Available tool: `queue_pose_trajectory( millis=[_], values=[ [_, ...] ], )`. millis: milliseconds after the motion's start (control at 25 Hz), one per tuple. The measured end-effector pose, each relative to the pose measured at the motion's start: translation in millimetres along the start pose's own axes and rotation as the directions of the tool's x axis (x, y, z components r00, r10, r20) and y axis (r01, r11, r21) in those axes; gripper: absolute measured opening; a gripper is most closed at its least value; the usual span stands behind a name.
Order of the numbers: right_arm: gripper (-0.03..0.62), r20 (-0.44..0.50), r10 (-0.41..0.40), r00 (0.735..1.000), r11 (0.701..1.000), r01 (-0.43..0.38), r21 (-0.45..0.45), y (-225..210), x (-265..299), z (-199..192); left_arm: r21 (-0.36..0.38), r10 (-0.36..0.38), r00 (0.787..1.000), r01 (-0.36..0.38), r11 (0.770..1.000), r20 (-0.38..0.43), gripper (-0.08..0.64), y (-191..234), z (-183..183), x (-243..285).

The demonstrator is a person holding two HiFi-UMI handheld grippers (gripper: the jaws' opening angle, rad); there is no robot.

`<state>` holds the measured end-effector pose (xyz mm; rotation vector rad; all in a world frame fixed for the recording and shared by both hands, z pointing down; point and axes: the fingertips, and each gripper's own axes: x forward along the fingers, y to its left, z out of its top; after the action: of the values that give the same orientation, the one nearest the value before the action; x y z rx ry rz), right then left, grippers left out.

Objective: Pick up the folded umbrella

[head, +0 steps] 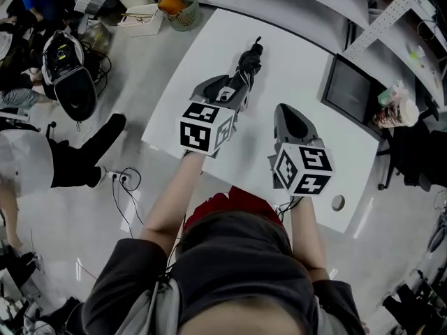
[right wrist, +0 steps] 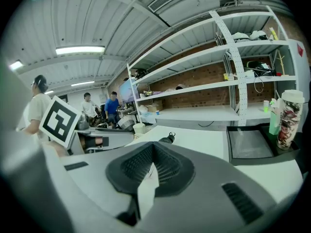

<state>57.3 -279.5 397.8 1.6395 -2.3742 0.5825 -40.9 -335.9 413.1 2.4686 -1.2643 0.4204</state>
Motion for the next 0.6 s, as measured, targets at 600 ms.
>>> queue_pose_trajectory(
  millis=[600],
  values=[
    [0.018, -0.052, 0.016, 0.999, 1.0, -0.016, 0.005, -29, 36, -3, 0.019, 0.051, 0.987, -0.049, 0.999, -0.154, 0.241, 18, -25, 67]
  ],
)
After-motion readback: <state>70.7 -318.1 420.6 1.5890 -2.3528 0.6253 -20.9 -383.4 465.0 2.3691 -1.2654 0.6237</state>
